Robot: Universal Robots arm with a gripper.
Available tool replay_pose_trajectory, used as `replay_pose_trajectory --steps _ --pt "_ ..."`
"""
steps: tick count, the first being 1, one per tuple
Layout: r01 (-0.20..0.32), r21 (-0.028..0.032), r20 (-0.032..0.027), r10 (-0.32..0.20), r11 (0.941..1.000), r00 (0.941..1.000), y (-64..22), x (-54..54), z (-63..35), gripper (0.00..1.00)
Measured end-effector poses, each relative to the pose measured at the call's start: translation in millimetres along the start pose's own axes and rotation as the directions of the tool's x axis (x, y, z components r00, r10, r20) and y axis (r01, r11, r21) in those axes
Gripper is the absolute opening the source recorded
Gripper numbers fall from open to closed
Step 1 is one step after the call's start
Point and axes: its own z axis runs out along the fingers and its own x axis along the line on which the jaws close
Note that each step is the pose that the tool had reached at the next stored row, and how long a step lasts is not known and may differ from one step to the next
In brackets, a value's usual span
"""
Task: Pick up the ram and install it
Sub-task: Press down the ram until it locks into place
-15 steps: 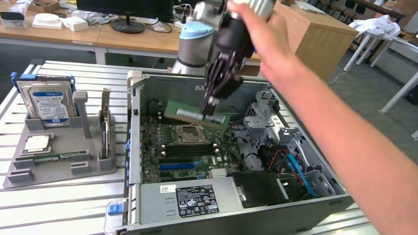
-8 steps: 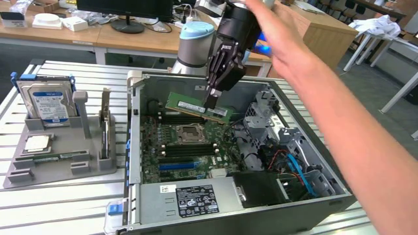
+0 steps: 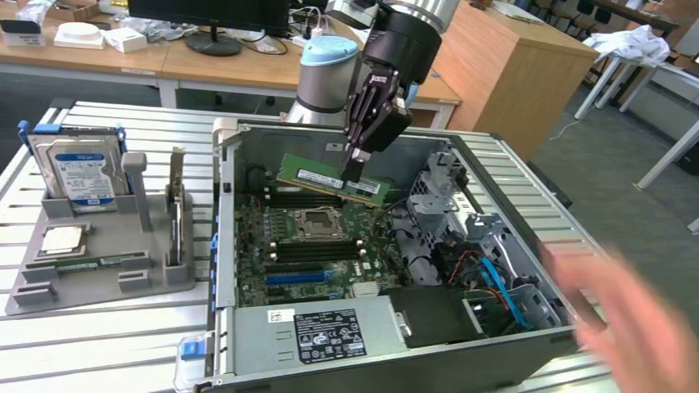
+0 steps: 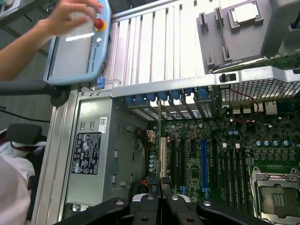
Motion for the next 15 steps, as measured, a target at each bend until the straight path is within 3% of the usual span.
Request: replay_pose_trajectory --steps 15 --pt "0.000 -0.0001 0.0000 0.000 1.0000 1.0000 0.0 0.0 0.0 0.12"
